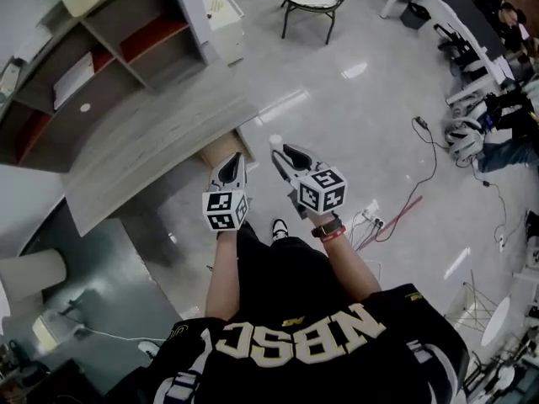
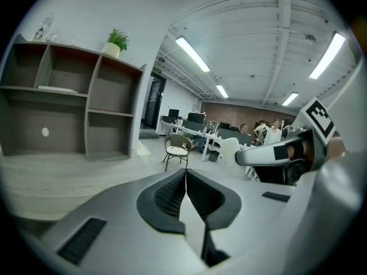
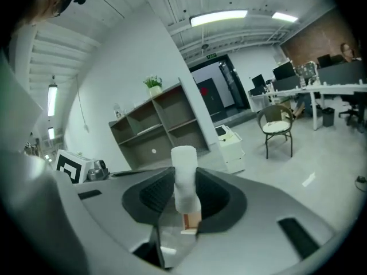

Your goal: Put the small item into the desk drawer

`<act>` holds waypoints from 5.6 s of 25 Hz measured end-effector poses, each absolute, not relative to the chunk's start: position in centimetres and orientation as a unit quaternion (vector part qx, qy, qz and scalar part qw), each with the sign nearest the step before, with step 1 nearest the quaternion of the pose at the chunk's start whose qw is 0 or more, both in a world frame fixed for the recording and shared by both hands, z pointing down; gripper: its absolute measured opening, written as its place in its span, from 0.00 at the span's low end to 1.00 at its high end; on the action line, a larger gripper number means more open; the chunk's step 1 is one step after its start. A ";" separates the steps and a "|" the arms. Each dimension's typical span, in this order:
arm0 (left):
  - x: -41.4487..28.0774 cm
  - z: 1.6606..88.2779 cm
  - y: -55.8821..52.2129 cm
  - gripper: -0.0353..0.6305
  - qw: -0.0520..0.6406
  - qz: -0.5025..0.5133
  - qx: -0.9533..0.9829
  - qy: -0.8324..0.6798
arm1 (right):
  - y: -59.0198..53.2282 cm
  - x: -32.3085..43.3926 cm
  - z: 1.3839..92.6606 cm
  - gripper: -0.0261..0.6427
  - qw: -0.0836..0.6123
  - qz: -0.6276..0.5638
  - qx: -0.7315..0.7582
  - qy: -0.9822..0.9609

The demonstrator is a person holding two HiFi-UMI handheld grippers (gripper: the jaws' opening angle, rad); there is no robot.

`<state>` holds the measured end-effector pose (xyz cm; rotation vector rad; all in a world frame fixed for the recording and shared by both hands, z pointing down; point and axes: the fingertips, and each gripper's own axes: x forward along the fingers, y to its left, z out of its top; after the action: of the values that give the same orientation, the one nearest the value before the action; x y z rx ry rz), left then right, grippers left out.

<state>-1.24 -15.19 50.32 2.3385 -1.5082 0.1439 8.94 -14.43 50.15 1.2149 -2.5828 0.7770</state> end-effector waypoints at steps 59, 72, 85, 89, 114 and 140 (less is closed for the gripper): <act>-17.4 80.5 -14.5 0.08 0.383 0.068 0.707 -0.590 | -17.8 -10.3 91.0 0.21 0.500 0.036 0.077 -0.862; -18.7 82.1 -14.2 0.08 0.396 0.065 0.696 -0.595 | -18.6 -10.8 95.7 0.22 0.547 0.007 0.050 -0.836; -18.9 77.0 -15.1 0.08 0.368 0.065 0.701 -0.608 | -20.1 -9.7 87.0 0.24 0.484 0.063 0.135 -0.862; -18.6 73.6 -15.0 0.08 0.350 0.071 0.706 -0.612 | -20.3 -8.2 82.5 0.25 0.447 0.103 0.188 -0.869; -12.3 47.4 -15.1 0.08 0.149 0.022 0.755 -0.638 | -20.4 4.0 49.9 0.15 0.177 0.112 0.385 -0.899; -8.9 35.7 -14.6 0.08 0.038 -0.056 0.771 -0.633 | -18.9 6.8 39.7 0.05 0.060 0.075 0.406 -0.909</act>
<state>-8.94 -14.55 35.67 2.3662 -1.9414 -0.1710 6.85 -18.94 39.70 1.2301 -2.7497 0.2276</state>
